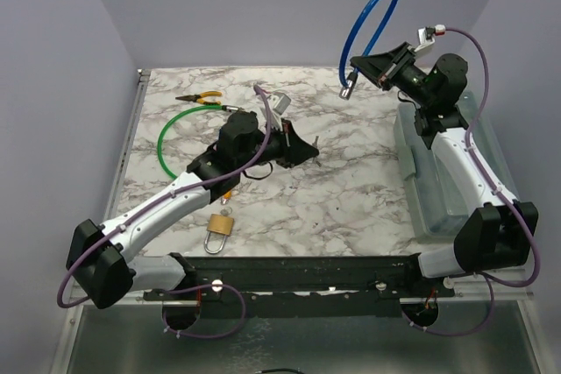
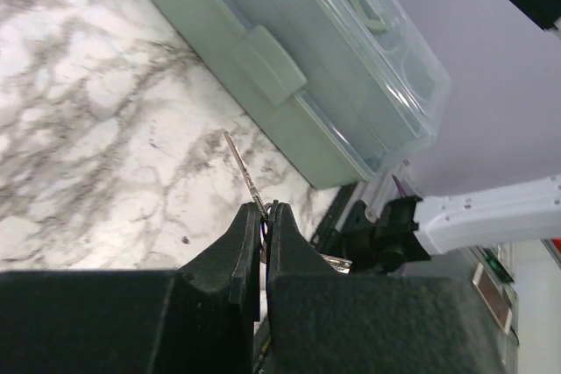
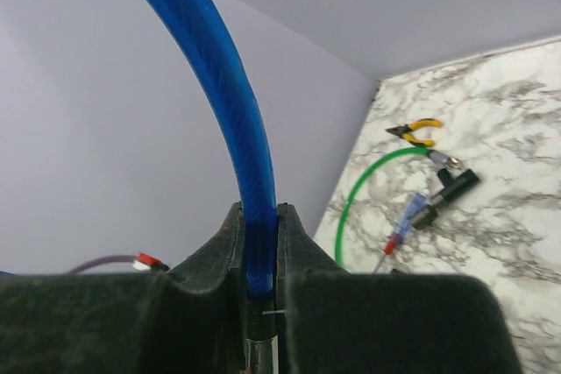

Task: Lock with the key
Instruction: Place the lock at the center of the board.

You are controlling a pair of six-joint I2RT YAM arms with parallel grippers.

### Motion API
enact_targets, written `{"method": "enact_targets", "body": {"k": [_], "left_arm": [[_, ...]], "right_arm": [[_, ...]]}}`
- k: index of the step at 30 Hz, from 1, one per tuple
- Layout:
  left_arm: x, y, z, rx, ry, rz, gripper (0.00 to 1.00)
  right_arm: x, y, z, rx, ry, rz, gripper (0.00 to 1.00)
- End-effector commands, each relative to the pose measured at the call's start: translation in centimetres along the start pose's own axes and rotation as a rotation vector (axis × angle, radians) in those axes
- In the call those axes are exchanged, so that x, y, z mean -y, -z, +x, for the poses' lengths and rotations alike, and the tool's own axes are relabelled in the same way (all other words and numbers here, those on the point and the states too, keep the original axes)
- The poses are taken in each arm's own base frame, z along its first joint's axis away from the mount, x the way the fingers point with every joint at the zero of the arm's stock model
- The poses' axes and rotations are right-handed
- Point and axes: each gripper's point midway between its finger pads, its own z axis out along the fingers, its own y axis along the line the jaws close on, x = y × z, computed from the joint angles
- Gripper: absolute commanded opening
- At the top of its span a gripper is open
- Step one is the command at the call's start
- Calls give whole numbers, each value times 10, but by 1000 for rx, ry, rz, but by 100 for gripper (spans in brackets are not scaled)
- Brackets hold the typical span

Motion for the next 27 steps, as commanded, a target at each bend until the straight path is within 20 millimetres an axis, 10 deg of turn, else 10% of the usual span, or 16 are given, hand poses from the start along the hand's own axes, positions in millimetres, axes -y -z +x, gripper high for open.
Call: {"method": "enact_targets", "body": {"k": [1,14,27], "left_arm": [[-26,17,-21,72,29,-70,0],[-95,63,-93,269,-78,-290,0],[-117,100,-124,384,-106,-371,0]], "right_arm": [[33,-2,4,-39,89,147,1],[157,-15,33,-137,89,541,1],[261,-64,58,-220,181,657,1]]}}
